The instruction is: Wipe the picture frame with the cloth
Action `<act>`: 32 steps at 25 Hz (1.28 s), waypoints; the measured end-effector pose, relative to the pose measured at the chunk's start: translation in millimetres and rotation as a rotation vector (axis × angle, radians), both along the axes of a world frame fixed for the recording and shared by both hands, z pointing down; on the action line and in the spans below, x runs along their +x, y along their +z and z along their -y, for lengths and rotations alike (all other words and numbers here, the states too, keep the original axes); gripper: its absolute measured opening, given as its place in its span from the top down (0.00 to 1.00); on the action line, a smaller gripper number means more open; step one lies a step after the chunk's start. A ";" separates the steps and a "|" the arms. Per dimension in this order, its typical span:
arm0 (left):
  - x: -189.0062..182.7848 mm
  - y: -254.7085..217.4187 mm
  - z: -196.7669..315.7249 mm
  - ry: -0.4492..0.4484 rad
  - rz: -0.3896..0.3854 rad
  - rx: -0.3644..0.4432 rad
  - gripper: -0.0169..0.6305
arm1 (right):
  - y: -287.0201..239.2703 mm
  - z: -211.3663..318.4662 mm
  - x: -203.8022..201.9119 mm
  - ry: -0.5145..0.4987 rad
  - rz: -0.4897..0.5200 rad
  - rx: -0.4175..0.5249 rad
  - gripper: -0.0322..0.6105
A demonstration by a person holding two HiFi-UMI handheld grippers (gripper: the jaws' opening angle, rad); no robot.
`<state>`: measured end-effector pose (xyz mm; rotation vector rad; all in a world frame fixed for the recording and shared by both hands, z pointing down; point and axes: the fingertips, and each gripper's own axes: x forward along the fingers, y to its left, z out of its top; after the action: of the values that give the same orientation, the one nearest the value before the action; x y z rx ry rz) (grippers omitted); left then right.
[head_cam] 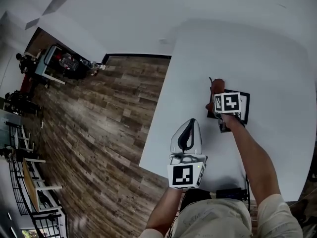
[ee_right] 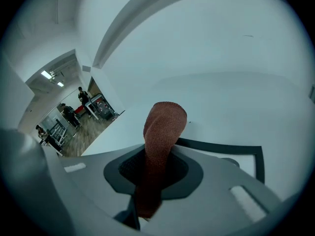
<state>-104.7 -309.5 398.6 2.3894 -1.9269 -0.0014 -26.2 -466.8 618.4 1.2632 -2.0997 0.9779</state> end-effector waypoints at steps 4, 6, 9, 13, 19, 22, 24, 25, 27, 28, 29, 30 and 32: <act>-3.9 4.4 -2.6 -0.008 0.001 -0.008 0.97 | 15.0 2.2 -9.2 -0.007 -0.015 -0.041 0.81; -2.9 4.8 -1.7 -0.004 0.002 -0.013 0.97 | 18.1 3.2 -9.7 -0.003 -0.022 -0.057 0.81; -1.1 10.4 4.0 0.006 -0.004 -0.024 0.97 | 20.5 6.5 -2.0 0.013 -0.028 -0.071 0.81; 4.8 17.4 4.0 0.016 -0.016 -0.039 0.97 | 25.6 2.8 29.9 0.043 -0.057 -0.074 0.81; 23.1 23.3 13.9 0.049 -0.034 -0.044 0.97 | 22.9 -2.6 101.1 0.122 -0.130 -0.086 0.81; 30.8 24.7 17.0 0.062 -0.048 -0.036 0.97 | 22.3 -7.6 139.2 0.171 -0.171 -0.093 0.81; 32.5 24.2 18.3 0.060 -0.053 -0.039 0.97 | 21.4 -9.9 158.9 0.204 -0.181 -0.098 0.81; 32.4 26.2 19.2 0.060 -0.054 -0.039 0.97 | 21.2 -9.9 165.1 0.213 -0.187 -0.098 0.81; 30.5 32.4 20.8 0.064 -0.059 -0.035 0.97 | 21.2 -9.2 172.9 0.222 -0.208 -0.094 0.81; 29.1 34.2 21.0 0.065 -0.062 -0.034 0.97 | 21.3 -9.3 175.2 0.225 -0.216 -0.093 0.81; 27.8 34.9 20.6 0.065 -0.064 -0.034 0.97 | 21.2 -9.9 176.9 0.228 -0.222 -0.094 0.81; 26.8 35.1 19.8 0.064 -0.066 -0.035 0.97 | 21.1 -10.8 178.3 0.232 -0.227 -0.095 0.81; 25.8 34.4 18.2 0.063 -0.070 -0.035 0.97 | 19.7 -13.1 179.8 0.239 -0.231 -0.096 0.81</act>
<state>-78.9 -327.7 433.0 2.3931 -1.8054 -0.0467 153.6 -453.7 638.1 1.5234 -1.7362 0.9665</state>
